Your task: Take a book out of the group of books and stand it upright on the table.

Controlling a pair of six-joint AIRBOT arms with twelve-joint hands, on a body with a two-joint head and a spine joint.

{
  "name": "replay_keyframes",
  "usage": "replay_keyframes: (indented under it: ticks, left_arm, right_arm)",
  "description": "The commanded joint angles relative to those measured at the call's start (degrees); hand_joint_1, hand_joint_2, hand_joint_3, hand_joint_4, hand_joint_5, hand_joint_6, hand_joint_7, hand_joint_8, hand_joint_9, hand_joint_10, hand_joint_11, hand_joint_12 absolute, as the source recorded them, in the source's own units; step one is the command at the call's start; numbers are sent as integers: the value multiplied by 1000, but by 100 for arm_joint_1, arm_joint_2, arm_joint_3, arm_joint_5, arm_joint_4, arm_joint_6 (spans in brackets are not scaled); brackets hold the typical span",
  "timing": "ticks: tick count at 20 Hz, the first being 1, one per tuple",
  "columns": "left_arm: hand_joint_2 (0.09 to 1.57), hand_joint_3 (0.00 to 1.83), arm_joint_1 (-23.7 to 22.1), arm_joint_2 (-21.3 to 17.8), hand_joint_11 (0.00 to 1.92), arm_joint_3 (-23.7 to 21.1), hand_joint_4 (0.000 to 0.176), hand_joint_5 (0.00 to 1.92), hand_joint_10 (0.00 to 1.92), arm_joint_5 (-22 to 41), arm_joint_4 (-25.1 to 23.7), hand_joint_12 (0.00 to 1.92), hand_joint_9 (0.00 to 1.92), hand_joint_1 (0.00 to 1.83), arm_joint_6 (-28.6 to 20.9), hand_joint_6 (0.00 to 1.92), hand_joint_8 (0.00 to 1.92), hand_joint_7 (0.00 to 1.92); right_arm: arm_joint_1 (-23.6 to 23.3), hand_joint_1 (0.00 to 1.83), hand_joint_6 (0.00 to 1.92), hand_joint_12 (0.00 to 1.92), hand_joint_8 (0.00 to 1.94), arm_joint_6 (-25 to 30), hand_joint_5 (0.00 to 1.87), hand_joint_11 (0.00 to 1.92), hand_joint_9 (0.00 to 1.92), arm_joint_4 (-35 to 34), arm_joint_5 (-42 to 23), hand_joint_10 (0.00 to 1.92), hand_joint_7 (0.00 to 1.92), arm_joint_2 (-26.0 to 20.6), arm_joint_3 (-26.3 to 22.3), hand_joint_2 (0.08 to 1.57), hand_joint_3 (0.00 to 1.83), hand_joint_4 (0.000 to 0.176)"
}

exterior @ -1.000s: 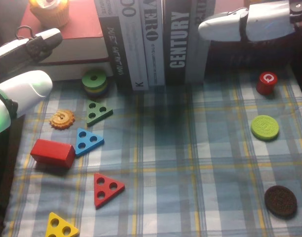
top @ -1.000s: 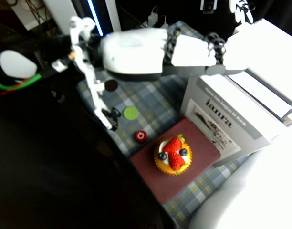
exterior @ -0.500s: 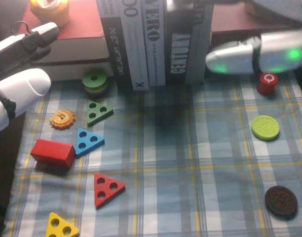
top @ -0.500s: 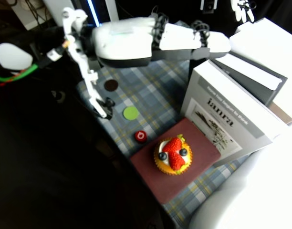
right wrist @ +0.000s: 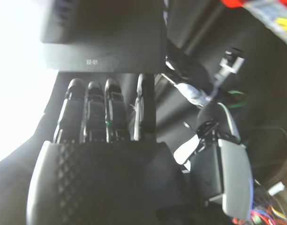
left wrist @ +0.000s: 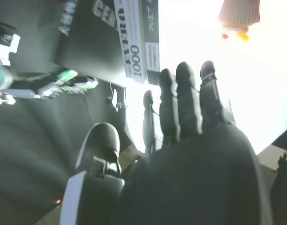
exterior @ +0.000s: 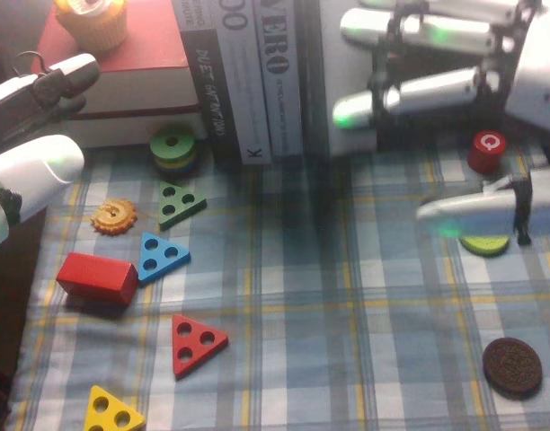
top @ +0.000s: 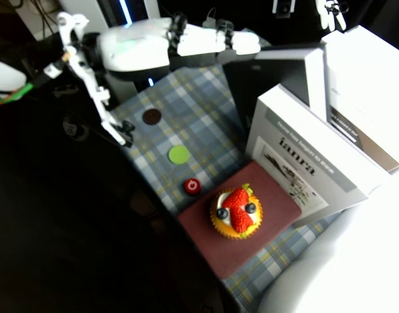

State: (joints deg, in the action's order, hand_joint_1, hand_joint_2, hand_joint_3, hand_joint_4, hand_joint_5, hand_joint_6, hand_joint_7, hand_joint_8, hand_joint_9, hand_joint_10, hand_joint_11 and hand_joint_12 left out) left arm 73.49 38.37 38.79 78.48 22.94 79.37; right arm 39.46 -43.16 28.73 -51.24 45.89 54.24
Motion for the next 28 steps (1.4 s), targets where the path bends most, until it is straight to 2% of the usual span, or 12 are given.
replay_keyframes:
  ticks: [1, 3, 5, 6, 7, 10, 14, 17, 20, 23, 27, 28]
  left_arm:
    - [1381, 0, -16, -38, 72, -8, 157, 277, 5, 782, -41, 58, 248, 110, -59, 3, 2, 337]
    - [1381, 1, -10, -38, 97, -8, 152, 281, 8, 799, -28, 71, 265, 86, -59, 2, 4, 350]
    - [1389, 2, -10, -36, 75, -8, 150, 284, 2, 819, -28, 67, 254, 116, -59, 2, 1, 347]
    - [1389, 1, -10, -35, 73, -9, 160, 279, 3, 830, -28, 68, 255, 120, -59, 0, 0, 343]
    - [1391, 2, -9, -34, 67, -10, 165, 277, 2, 838, -28, 71, 254, 109, -59, 0, 0, 334]
    - [1394, 2, 27, -58, 71, -21, 158, 288, 0, 864, -28, 96, 263, 118, -61, 1, 1, 328]
    - [1401, 0, 33, -83, 0, 61, 151, 259, 3, 1259, -45, 116, 231, 92, -394, 1, 2, 331]
    - [1391, 1, 33, -31, 2, 196, 119, 312, 1, 1753, -120, 345, 285, 222, -891, 0, 0, 350]
    - [1392, 0, 25, 1, 0, 318, 21, 315, 1, 2089, -199, 501, 281, 369, -1383, 1, 0, 349]
    - [1295, 0, -39, 165, 0, 575, 51, 195, 4, 2089, -250, 311, 220, 489, -2145, 0, 1, 267]
    - [1195, 5, -257, 448, 0, 1008, 2, 91, 2, 2091, -442, 884, 360, 263, -3361, 0, 0, 289]
    - [1243, 8, -374, 442, 0, 1017, 62, 498, 3, 2091, -560, 176, 202, 359, -3385, 165, 1, 220]
  right_arm:
    - [9, 271, 7, 0, 3, 122, 546, 0, 1, -164, -906, 0, 60, -58, -58, 1206, 8, 153]
    - [133, 448, 0, 0, 8, 248, 410, 0, 0, -30, -1211, 0, 106, -165, -164, 1081, 0, 159]
    - [232, 497, 29, 0, 31, 327, 394, 0, 167, 15, -1491, 50, 359, -217, -213, 1240, 10, 0]
    - [284, 584, 90, 0, 55, 342, 536, 0, 282, 17, -1716, 94, 460, -232, -222, 1183, 0, 30]
    - [333, 836, 1219, 0, 55, 344, 608, 0, 229, 10, -1949, 66, 532, -264, -233, 1290, 0, 32]
    - [423, 393, 82, 693, 5, 199, 541, 0, 324, -192, -2709, 19, 329, -435, -280, 1272, 0, 86]
    - [827, 350, 7, 680, 5, -402, 180, 0, 148, -1286, -3376, 7, 138, -330, -247, 1172, 0, 145]
    - [1115, 581, 25, 661, 11, -373, 379, 0, 167, -1978, -3546, 12, 235, -17, -49, 1006, 0, 117]
    - [1249, 678, 29, 661, 13, 69, 685, 207, 606, -2610, -3552, 23, 689, 302, 326, 992, 0, 174]
    - [1399, 320, 0, 810, 0, 606, 329, 3, 435, -3035, -3746, 0, 471, 554, 663, 1179, 0, 36]
    - [1505, 604, 24, 719, 5, 666, 408, 0, 430, -3210, -4011, 12, 469, 653, 691, 1135, 0, 26]
    - [1561, 642, 15, 555, 6, 665, 422, 0, 362, -3195, -4213, 11, 434, 639, 647, 1185, 12, 15]
